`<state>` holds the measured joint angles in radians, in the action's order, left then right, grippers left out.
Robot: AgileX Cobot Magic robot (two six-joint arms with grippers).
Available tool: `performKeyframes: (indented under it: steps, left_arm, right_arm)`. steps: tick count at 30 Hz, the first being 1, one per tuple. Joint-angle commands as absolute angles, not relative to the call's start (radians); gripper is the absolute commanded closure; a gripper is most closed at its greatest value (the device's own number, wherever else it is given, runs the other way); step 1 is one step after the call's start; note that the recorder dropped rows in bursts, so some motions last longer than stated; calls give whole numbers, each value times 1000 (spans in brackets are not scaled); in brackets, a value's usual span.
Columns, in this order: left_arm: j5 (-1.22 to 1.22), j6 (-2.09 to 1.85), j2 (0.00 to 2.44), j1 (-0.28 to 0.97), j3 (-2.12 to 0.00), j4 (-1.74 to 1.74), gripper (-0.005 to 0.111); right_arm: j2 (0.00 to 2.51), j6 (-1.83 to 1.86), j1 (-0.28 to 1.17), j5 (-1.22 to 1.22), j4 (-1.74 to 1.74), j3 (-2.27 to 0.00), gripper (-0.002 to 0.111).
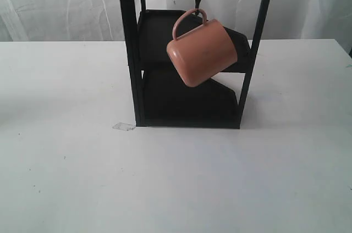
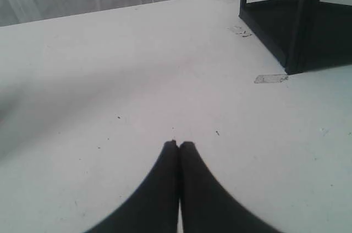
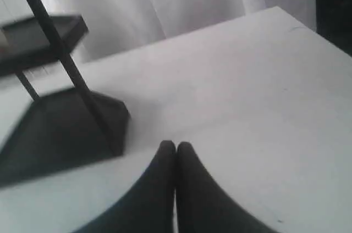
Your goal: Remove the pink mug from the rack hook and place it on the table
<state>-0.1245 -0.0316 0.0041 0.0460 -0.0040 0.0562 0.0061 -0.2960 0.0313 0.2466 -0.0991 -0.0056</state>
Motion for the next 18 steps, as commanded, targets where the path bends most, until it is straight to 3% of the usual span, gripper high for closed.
performKeyframes:
  steps: [1, 11, 18]
  left_arm:
    - [-128, -26, 0, 41, 0, 54, 107]
    - [-128, -26, 0, 41, 0, 54, 107]
    - [-128, -26, 0, 41, 0, 54, 107]
  right_arm:
    - [0, -424, 27, 90, -273, 0, 108]
    - [0, -477, 31, -33, -307, 0, 108]
    - [0, -179, 118, 311, -307, -231, 108]
